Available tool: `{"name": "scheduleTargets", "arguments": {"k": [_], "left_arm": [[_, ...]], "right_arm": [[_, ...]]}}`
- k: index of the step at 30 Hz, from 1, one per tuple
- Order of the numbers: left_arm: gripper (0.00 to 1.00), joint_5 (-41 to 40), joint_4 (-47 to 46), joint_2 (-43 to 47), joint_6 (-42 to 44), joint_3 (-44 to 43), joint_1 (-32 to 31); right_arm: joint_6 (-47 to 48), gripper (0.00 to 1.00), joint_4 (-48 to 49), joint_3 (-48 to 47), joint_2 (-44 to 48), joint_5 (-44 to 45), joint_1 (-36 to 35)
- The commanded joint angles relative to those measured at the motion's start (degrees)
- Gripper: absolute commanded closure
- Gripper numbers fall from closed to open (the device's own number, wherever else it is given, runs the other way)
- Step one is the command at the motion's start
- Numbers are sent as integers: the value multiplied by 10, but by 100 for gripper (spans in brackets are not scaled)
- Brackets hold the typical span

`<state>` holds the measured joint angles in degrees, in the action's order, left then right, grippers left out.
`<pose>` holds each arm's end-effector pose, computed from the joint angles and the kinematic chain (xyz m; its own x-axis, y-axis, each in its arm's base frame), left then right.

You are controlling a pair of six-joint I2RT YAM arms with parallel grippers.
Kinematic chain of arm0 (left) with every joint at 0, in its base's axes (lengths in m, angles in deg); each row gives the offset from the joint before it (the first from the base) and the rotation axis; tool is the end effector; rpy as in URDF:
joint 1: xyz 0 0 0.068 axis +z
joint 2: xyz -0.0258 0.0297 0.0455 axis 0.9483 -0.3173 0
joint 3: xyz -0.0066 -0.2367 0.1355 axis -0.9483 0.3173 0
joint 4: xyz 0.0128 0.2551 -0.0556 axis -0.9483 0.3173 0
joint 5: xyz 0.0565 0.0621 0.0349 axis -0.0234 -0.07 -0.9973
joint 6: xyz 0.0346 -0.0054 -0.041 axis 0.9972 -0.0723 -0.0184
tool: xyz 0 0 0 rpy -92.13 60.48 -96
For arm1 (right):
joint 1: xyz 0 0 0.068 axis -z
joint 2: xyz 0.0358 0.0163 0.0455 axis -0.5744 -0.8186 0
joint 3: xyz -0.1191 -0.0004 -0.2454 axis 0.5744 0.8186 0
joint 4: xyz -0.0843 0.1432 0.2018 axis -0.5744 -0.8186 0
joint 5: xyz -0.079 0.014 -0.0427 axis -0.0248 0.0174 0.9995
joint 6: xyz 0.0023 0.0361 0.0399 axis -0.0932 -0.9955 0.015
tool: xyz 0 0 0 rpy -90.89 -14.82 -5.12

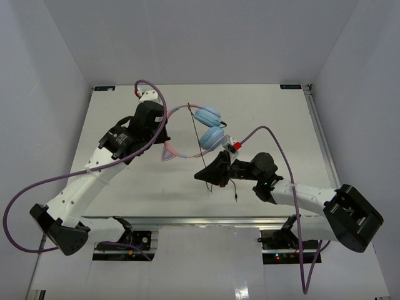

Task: Wrap the headphones

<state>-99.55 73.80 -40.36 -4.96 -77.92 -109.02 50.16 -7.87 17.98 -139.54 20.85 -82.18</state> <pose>0.2032 -0.1378 0.4002 -0.6018 -0.1204 -0.7895 0.0088 0.9875 -0.1573 0.1528 0.1978 0.2633 -0.2667 0.2198 -0.9384 -0.9630 -0.0215 0.2686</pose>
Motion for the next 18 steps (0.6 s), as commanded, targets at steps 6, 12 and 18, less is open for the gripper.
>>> {"name": "scheduleTargets", "arguments": {"k": [6, 12, 18], "left_arm": [[100, -10, -74, 82, -68, -27, 8], [100, 26, -61, 97, -52, -38, 8], [100, 128, -40, 122, -26, -35, 8]], "right_arm": [[-20, 89, 112, 30, -27, 14, -13], [0, 92, 105, 30, -44, 43, -12], [18, 92, 110, 26, -72, 81, -8]]}}
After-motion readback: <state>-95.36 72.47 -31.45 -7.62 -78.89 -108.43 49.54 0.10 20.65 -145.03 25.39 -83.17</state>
